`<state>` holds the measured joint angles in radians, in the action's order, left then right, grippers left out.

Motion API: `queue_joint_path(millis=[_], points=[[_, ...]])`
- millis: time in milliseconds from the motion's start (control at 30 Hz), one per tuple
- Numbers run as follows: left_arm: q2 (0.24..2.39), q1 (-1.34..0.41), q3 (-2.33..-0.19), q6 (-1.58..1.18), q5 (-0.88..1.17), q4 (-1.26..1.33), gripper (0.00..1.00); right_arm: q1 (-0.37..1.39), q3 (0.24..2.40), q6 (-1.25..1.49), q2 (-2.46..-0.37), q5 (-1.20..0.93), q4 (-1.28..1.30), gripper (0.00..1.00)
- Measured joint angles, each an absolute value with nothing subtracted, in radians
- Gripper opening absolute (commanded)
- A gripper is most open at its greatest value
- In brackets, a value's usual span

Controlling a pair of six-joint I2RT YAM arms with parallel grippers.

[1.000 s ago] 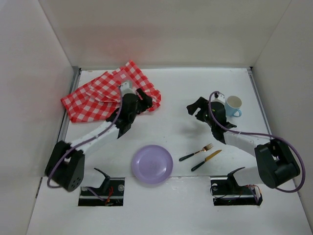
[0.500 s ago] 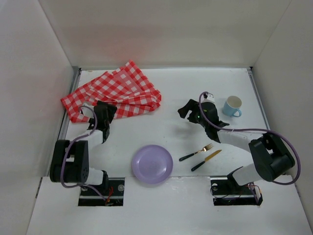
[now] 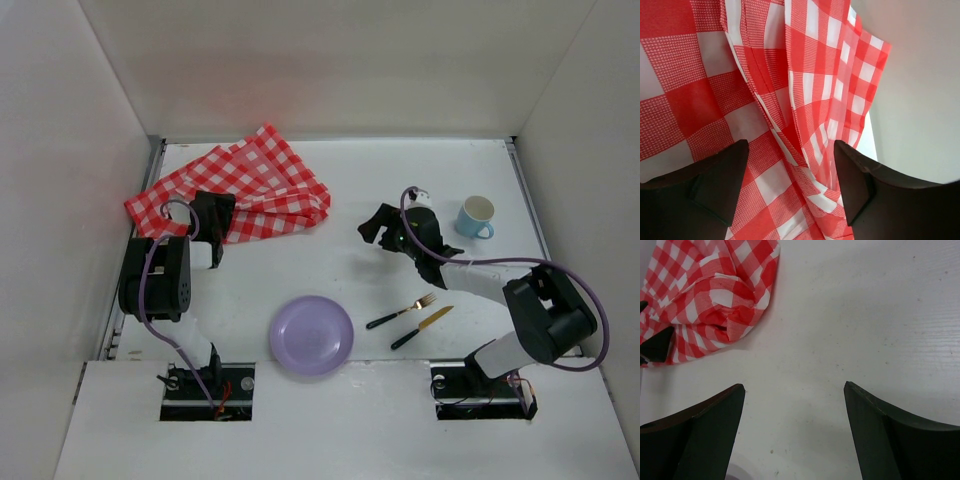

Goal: Set the dinner table for one person

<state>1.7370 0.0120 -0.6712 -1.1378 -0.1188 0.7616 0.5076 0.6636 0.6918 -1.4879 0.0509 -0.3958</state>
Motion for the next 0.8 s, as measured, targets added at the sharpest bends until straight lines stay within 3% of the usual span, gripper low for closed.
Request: queue_joint_path(millis=[200, 333, 433, 667, 800], points=[[1.765, 0.01, -0.713, -1.142, -0.124, 0.765, 0.55, 0.511, 0.667, 0.692, -1.488, 0.044, -0.396, 0.86], [1.861, 0.003, -0.849, -1.127, -0.131, 0.737, 0.26, 0.513, 0.667, 0.692, -1.493, 0.041, -0.395, 0.86], [1.945, -0.015, -0.981, -1.102, -0.119, 0.693, 0.12, 0.512, 0.667, 0.692, -1.493, 0.042, -0.395, 0.86], [2.138, -0.23, -1.436, -0.924, -0.014, 0.488, 0.11, 0.502, 0.667, 0.694, -1.491, 0.044, -0.395, 0.86], [2.251, -0.443, -1.726, -0.735, 0.101, 0.317, 0.27, 0.489, 0.666, 0.701, -1.49, 0.052, -0.395, 0.86]])
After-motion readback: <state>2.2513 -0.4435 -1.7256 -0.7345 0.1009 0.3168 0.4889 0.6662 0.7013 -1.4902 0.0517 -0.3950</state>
